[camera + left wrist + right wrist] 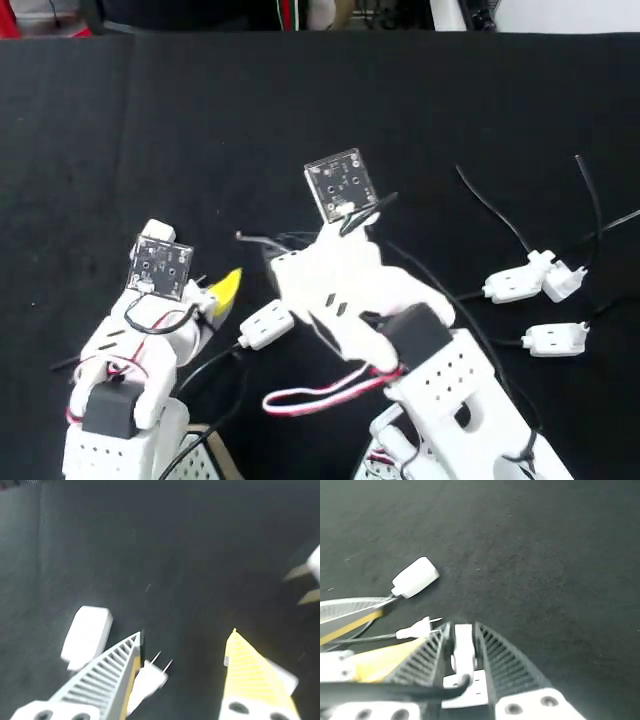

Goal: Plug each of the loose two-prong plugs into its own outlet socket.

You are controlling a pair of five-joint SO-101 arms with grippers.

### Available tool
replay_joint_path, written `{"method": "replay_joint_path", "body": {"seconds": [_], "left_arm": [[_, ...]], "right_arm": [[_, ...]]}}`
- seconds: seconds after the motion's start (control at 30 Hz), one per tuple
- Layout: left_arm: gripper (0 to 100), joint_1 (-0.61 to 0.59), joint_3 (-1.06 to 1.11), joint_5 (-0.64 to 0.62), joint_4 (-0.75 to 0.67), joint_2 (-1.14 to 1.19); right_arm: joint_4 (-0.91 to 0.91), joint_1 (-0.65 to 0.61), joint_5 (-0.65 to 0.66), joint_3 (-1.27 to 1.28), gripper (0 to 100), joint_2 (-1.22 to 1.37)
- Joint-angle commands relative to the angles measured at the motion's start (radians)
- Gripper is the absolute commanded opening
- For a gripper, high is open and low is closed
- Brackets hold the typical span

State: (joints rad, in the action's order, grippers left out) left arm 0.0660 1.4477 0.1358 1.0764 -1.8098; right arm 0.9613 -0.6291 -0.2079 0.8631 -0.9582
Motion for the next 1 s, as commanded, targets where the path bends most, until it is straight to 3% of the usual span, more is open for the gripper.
{"method": "replay_joint_path", "body": {"seconds": [0.0,0.2,0.3,0.57,0.97], "left_arm": [[27,-0.163,-0.099,0.109,0.157,-0.009],[27,-0.575,-0.056,0.117,0.224,-0.009],[27,-0.684,0.033,0.118,0.176,-0.009],[27,-0.705,0.139,0.209,0.157,-0.009],[27,-0.705,0.154,0.21,0.147,-0.009]], "right_arm": [[0.043,0.028,0.058,-0.031,1.1,0.122],[0.04,0.025,0.086,-0.065,1.1,0.312],[0.044,-0.006,0.084,-0.085,1.1,0.381],[-0.072,-0.057,0.08,-0.031,1.1,0.53],[-0.098,-0.052,0.078,-0.033,1.1,0.642]]}}
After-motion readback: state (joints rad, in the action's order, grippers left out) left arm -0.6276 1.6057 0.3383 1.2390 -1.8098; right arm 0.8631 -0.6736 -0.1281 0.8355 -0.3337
